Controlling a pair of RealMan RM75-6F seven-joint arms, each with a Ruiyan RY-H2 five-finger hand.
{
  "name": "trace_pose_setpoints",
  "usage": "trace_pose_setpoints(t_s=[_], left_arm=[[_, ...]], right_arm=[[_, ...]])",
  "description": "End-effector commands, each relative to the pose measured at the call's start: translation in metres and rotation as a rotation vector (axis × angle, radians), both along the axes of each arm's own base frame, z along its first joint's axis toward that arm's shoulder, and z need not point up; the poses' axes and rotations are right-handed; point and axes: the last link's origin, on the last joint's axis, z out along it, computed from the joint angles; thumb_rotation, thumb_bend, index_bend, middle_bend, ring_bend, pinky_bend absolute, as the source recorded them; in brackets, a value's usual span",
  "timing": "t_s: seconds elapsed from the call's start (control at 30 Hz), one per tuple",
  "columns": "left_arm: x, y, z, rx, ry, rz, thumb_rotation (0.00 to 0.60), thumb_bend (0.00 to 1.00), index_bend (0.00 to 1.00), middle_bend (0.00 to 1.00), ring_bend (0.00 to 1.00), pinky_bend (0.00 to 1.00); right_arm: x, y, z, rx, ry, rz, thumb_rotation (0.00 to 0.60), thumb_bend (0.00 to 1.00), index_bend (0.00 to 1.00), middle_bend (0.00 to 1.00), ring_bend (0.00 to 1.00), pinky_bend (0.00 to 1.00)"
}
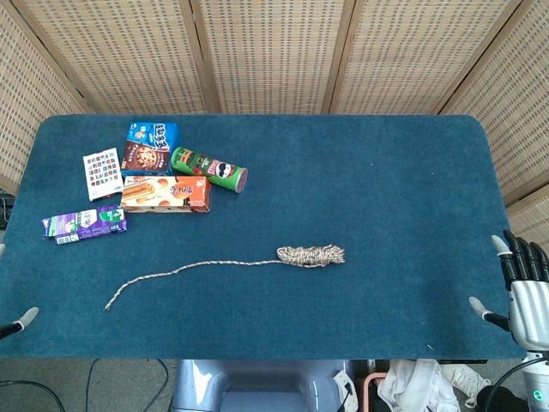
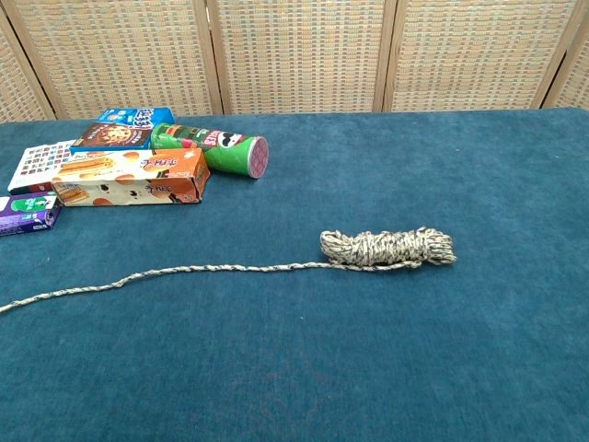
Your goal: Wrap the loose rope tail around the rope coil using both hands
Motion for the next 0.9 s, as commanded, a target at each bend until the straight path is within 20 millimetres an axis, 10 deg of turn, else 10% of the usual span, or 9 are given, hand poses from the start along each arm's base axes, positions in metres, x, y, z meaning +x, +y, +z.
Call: trace_pose_setpoints(t_s=[0.03,0.37,0.9], left_arm=[[0.0,0.001,0.0,0.002,0.0,0.002,0.6,0.0,0.0,0.0,0.0,0.0],[-0.004,0.009,-0.008,-0.014,0.034,0.027,0.6,0.0,0.0,0.0,0.0,0.0],[-0.013,0.026,-0.019,-0.037,0.06,0.087,0.6,0.0,0.0,0.0,0.0,0.0]], right_arm=[[0.0,0.0,0.0,0.003,0.001,0.0,0.6,0.0,0.0,0.0,0.0,0.0],[0.015,-0.049,-0.031,0.265,-0.024,0.093,0.6,0.0,0.0,0.0,0.0,0.0],[0.082,-0.164,-0.145,0.711,0.023,0.216,0.6,0.0,0.05,0.12,0.0,0.24]])
